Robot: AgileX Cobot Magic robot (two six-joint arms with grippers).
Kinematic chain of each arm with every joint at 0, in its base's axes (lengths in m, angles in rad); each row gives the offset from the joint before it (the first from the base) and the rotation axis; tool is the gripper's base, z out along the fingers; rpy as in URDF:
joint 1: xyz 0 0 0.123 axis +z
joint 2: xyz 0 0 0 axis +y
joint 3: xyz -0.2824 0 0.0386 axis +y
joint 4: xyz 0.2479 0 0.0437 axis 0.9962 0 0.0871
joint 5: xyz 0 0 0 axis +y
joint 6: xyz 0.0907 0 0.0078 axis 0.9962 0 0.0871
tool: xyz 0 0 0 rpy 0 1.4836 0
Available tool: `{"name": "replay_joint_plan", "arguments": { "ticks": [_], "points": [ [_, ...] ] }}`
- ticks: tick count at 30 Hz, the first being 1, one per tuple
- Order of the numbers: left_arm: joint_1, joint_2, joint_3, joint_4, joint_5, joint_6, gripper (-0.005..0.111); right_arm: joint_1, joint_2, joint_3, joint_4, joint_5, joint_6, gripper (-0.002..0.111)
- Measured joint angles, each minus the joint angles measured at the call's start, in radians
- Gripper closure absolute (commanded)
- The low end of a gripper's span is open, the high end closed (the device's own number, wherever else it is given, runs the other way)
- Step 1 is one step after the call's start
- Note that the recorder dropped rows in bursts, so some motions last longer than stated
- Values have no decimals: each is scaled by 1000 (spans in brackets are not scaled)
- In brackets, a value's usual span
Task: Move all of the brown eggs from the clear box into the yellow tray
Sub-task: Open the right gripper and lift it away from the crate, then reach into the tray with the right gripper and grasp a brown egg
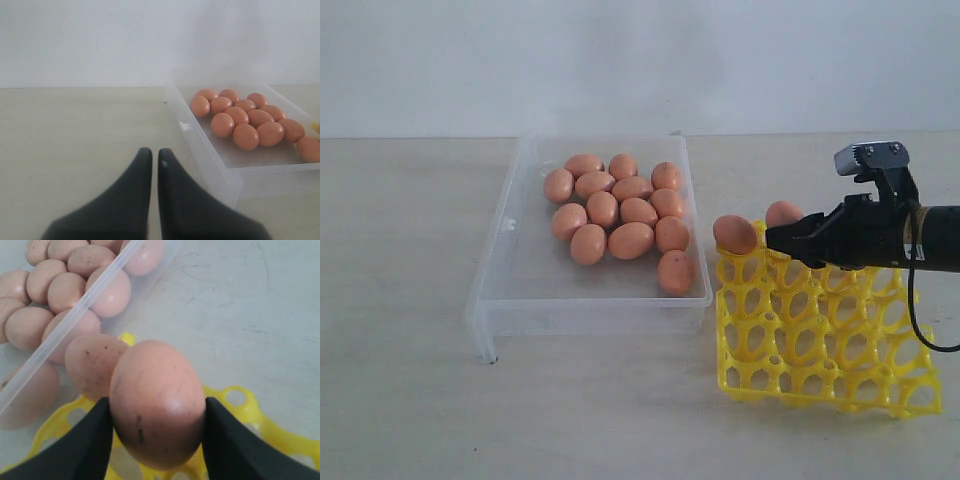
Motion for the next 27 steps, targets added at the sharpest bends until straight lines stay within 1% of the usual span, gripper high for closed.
{"name": "replay_joint_plan", "arguments": {
  "ticks": [1, 2, 4, 9, 14, 15, 16, 17, 18, 19, 20, 24, 27],
  "points": [
    [0, 0, 0, 0, 0, 0, 103, 0, 0, 0, 0, -2, 0, 68],
    [0, 0, 0, 0, 0, 0, 103, 0, 0, 0, 0, -5, 0, 58],
    [0, 0, 0, 0, 0, 0, 103, 0, 0, 0, 0, -7, 0, 50],
    [0, 0, 0, 0, 0, 0, 103, 0, 0, 0, 10, -29, -2, 50],
    [0, 0, 0, 0, 0, 0, 103, 0, -33, 0, 135, -89, -17, 50],
    [0, 0, 0, 0, 0, 0, 103, 0, -56, -4, 146, -97, -21, 53],
    [0, 0, 0, 0, 0, 0, 103, 0, -90, -14, 159, -114, -21, 60],
    [0, 0, 0, 0, 0, 0, 103, 0, -117, -18, 161, -131, -17, 77],
    [0, 0, 0, 0, 0, 0, 103, 0, -159, -20, 158, -148, -6, 86],
    [0, 0, 0, 0, 0, 0, 103, 0, -177, -20, 142, -156, 5, 100],
    [0, 0, 0, 0, 0, 0, 103, 0, -199, -20, 119, -156, 16, 108],
    [0, 0, 0, 0, 0, 0, 103, 11, -277, -20, 15, -145, 83, 109],
    [0, 0, 0, 0, 0, 0, 103, 62, -334, -20, -16, -59, 111, 109]
  ]
}}
